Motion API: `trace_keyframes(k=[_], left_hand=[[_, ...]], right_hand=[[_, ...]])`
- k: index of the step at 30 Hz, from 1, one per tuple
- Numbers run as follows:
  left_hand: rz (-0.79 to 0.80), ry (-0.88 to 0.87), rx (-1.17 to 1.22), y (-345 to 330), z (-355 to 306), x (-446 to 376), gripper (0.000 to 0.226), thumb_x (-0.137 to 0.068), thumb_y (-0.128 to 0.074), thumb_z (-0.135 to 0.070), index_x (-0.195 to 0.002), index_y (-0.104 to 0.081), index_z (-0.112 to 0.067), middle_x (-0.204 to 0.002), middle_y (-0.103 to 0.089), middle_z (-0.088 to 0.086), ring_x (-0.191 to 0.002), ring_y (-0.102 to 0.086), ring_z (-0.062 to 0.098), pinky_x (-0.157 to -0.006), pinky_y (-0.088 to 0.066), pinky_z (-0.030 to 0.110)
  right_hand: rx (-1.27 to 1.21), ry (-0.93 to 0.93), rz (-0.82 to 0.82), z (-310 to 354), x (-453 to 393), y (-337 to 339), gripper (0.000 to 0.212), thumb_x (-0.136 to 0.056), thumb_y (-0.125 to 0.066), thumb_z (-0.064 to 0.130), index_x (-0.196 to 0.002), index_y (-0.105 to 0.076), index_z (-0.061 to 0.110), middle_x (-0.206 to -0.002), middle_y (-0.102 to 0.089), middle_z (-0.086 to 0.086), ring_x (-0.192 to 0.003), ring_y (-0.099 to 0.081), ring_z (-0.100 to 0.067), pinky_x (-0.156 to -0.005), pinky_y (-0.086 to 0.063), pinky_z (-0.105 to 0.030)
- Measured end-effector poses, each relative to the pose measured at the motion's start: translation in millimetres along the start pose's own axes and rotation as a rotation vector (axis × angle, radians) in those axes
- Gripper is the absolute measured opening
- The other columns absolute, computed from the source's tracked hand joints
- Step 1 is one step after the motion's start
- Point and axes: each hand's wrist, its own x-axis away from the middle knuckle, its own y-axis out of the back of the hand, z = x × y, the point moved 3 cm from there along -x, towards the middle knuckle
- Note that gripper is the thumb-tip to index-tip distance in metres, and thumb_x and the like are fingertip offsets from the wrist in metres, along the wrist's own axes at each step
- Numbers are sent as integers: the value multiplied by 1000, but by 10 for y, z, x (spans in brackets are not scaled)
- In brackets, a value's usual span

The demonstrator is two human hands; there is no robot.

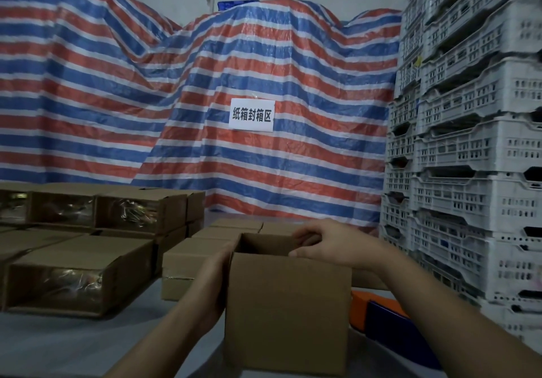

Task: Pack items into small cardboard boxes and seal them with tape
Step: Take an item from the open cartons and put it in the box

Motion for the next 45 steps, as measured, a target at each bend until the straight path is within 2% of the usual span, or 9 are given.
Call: trace_keyframes(k=[8, 14, 20, 26, 30, 33, 36, 41, 45], left_hand=[[-3, 65, -43, 4, -51, -26, 49, -93, -62, -8, -129, -43, -36, -92, -75, 16, -76, -72, 30, -61, -57, 36], [18, 53, -113, 40, -1, -20, 21, -95, -57, -13, -115, -64, -8, -87, -73, 16, -72, -69, 26, -63, -56, 34], [30, 96, -76, 94, 57, -77, 29, -93, -63, -28, -121, -64, -21, -102, -73, 20, -94, -70, 38, -84, -56, 46], [22, 66, -71, 82, 75, -89, 24, -95, -60, -30, -118, -65, -24, -98, -75, 16, -88, -73, 33, -72, -57, 40], [50, 27, -132, 29, 73, -49, 23, -97, -53, -23, -111, -69, -14, -96, -74, 16, -84, -72, 30, -74, -56, 38], [-17, 3, -145, 46, 72, 20, 40, -93, -47, -46, -96, -72, -15, -93, -74, 14, -89, -69, 29, -83, -50, 39], [52, 0, -146, 93, 81, 35, 60, -82, -32, -71, -107, -68, -30, -104, -76, 3, -98, -70, 18, -78, -49, 30], [144, -17, -260, 182, 115, 9, 59, -71, -51, -80, -110, -68, -38, -106, -73, -17, -100, -69, 3, -81, -51, 25], [98, -23, -194, 175, 84, -42, 54, -73, -68, -60, -115, -71, -27, -122, -69, 1, -113, -64, 16, -103, -43, 39]], right_hand=[[-14, 44, -11, -23, 14, -2, 46, -91, -69, 46, -132, -58, 31, -123, -61, 15, -111, -57, 0, -86, -45, -15], [-808, -60, -610, -487, 214, -10, 20, -101, -55, 23, -99, -72, 13, -101, -75, -4, -103, -68, -21, -97, -53, -39], [-881, -197, -528, -839, 321, -520, 15, -98, -62, 17, -101, -76, 23, -102, -77, -3, -101, -71, -25, -94, -55, -48], [-879, -320, -450, -1003, 189, -719, 24, -104, -51, 23, -119, -69, 18, -101, -76, -6, -93, -71, -22, -77, -53, -37], [-847, -358, -474, -1078, 138, -736, 41, -103, -47, 47, -107, -67, 11, -119, -70, -17, -112, -65, -37, -101, -48, -58], [-887, -316, -403, -1096, 167, -730, 86, -49, -50, 102, -96, -75, 35, -102, -78, 8, -101, -70, -14, -91, -49, -38], [-983, -250, -354, -1163, 155, -746, 99, -27, -60, 103, -101, -75, 39, -105, -77, 10, -104, -70, -10, -89, -49, -32], [-993, -183, -292, -1063, 215, -735, 82, -38, -63, 99, -96, -79, 44, -101, -77, 16, -94, -72, -2, -79, -50, -26], [-843, -159, -260, -1024, 298, -714, 89, -52, -58, 98, -117, -69, 37, -115, -72, 12, -107, -67, -8, -90, -50, -30]])
